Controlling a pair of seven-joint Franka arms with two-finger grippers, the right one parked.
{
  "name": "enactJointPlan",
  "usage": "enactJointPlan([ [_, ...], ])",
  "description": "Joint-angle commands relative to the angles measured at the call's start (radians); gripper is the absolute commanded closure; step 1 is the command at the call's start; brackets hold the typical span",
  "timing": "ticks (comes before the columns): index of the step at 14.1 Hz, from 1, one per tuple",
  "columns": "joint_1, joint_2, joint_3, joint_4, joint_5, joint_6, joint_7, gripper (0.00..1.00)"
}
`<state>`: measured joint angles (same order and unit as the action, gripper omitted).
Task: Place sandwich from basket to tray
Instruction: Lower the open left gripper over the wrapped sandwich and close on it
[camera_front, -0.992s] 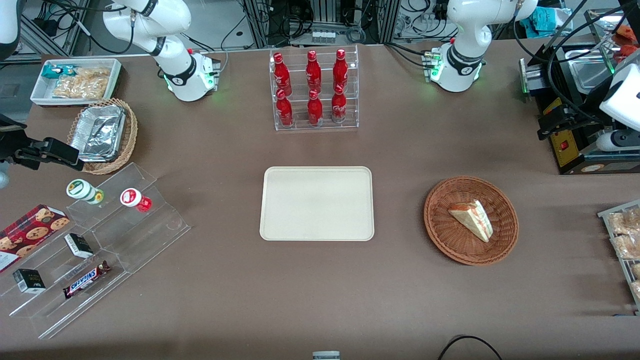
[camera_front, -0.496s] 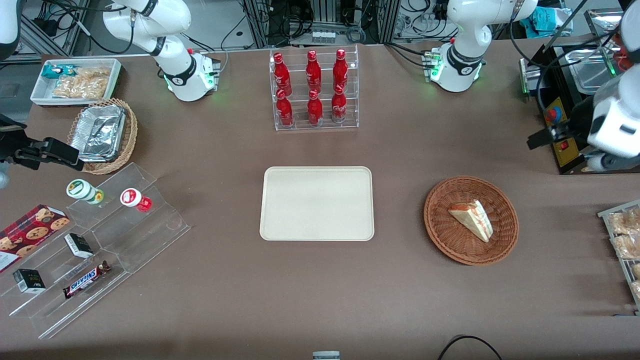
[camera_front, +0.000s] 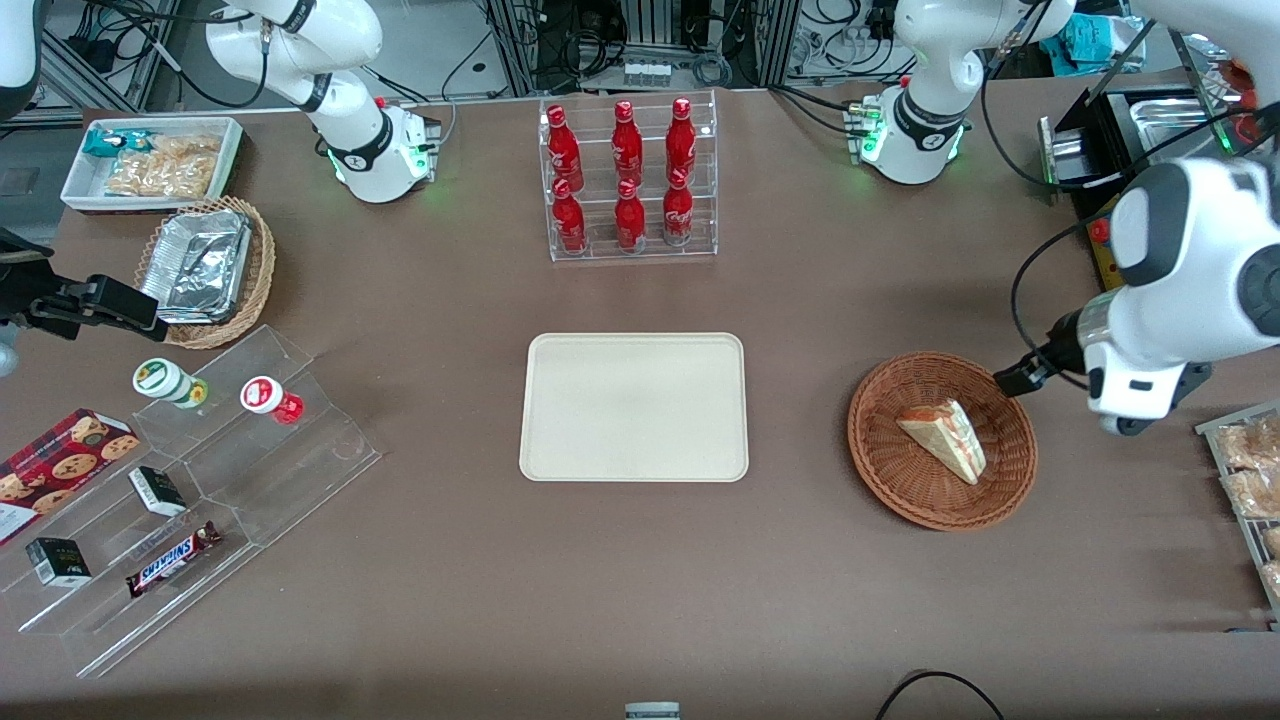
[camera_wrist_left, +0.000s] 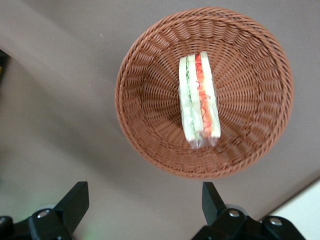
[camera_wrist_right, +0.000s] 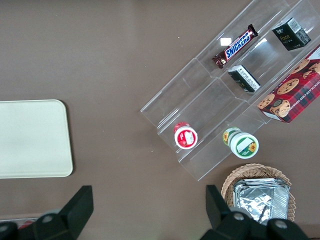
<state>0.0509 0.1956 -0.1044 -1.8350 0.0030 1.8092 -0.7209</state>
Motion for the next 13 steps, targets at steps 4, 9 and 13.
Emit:
enactJointPlan([
  [4, -0.051, 0.148, -0.001, 0.01, 0.018, 0.162, -0.195, 0.0],
  [9, -0.051, 0.206, 0.0, 0.002, 0.02, 0.242, -0.209, 0.0],
  [13, -0.051, 0.226, 0.0, -0.022, 0.022, 0.277, -0.236, 0.0],
])
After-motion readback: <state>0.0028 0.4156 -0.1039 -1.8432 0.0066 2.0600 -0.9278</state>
